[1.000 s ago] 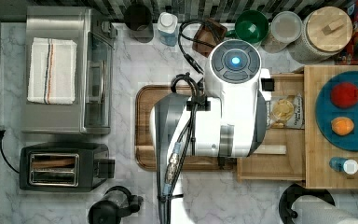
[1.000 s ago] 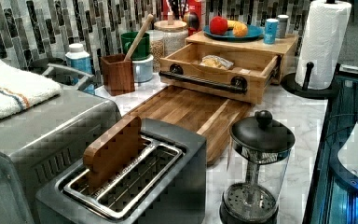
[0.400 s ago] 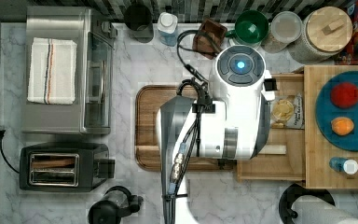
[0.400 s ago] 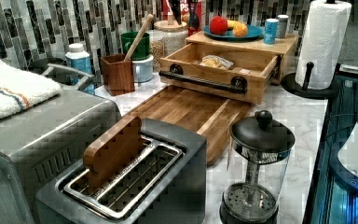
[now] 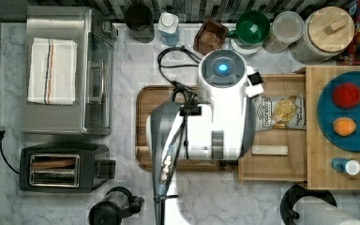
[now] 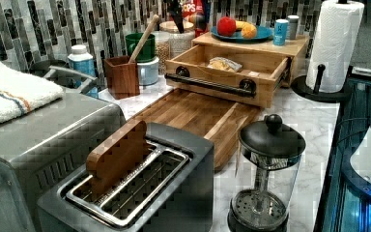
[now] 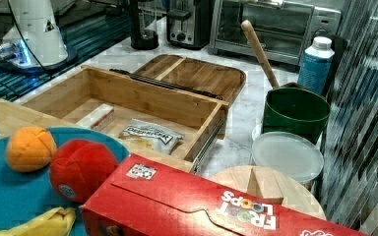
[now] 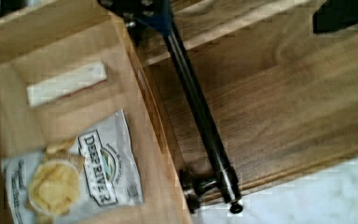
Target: Close the drawer.
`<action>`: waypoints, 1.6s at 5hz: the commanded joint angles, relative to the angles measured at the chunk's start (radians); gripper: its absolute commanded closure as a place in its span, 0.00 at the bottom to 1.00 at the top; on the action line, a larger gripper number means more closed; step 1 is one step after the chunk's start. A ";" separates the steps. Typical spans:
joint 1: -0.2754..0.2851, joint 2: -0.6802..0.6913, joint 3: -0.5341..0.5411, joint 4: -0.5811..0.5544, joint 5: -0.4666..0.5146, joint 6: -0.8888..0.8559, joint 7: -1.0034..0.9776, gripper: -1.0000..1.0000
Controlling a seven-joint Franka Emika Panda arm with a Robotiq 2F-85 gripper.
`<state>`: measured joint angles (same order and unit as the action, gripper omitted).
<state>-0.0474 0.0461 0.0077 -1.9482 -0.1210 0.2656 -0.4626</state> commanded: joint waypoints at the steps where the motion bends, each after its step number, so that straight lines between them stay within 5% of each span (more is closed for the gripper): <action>1: 0.049 -0.141 0.074 -0.230 -0.063 0.230 -0.128 1.00; 2: 0.044 -0.082 0.088 -0.200 -0.098 0.176 -0.097 1.00; 8: -0.007 0.090 0.065 -0.389 -0.294 0.583 0.005 1.00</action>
<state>-0.0364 0.1243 0.0923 -2.3164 -0.3667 0.8057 -0.5356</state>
